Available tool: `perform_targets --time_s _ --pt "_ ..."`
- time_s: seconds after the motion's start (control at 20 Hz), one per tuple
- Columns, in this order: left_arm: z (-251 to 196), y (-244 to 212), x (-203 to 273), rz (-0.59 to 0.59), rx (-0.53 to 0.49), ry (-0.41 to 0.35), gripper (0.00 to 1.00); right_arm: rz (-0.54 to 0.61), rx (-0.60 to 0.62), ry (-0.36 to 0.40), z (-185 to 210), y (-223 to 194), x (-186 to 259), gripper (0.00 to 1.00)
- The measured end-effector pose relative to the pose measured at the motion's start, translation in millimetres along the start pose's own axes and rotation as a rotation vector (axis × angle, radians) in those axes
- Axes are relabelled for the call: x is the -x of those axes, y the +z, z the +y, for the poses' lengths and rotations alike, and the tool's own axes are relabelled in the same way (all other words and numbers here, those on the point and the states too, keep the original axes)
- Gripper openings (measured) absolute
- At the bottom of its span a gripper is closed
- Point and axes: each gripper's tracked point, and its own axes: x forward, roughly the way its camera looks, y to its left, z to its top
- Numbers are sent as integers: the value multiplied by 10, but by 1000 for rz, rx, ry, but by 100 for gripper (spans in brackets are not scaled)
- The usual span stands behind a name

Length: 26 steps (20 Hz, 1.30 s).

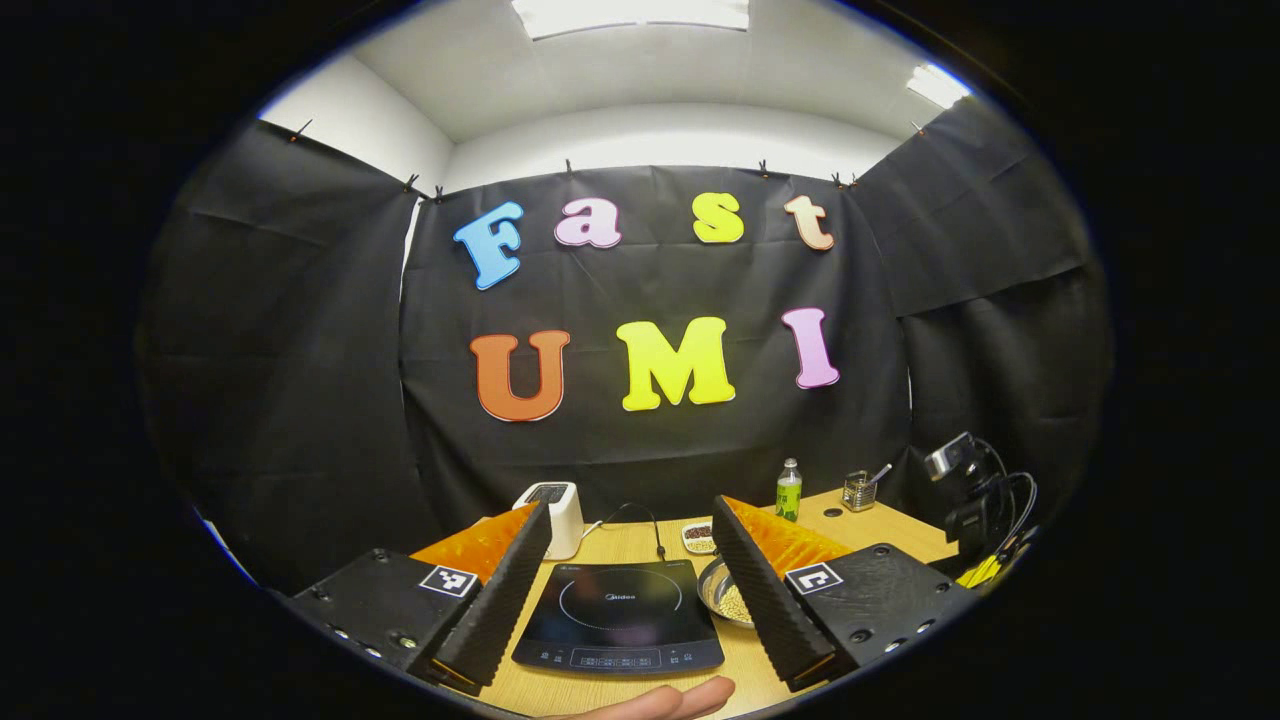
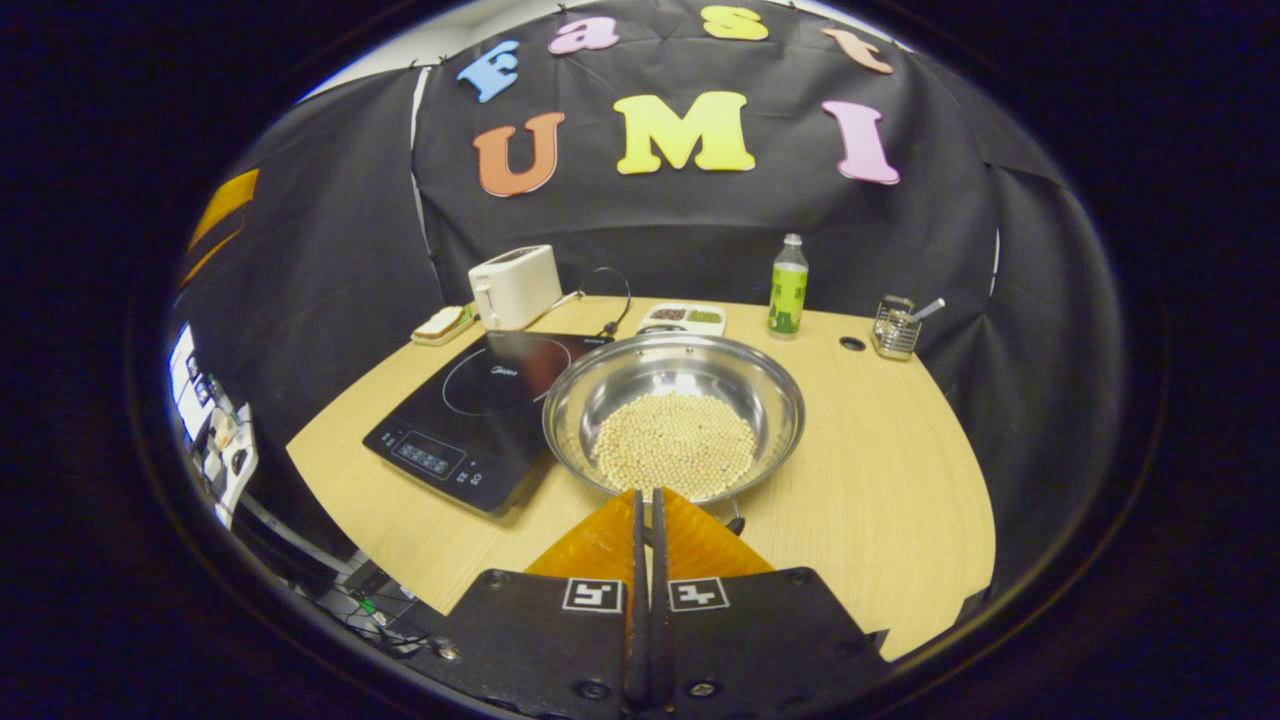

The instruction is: First push the handle of the pot to place it horizontally, then grasp the pot with both hands and set it on the induction cooktop.

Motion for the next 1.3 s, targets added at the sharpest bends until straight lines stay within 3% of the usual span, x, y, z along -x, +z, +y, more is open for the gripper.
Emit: perform_targets --time_s 0.5,0.65,0.7,1.3 --pt "-94 -85 -54 24 2 -21 96 99 -56 97 198 -401 -410 1" --pt "-98 -106 -64 29 2 -23 96 99 -55 59 114 -426 -519 4" --pt "-95 -117 -71 31 3 -23 96 101 -62 71 139 -453 -573 0" --pt "-150 -147 -96 38 4 -37 96 105 -68 40 -46 -474 -526 4"
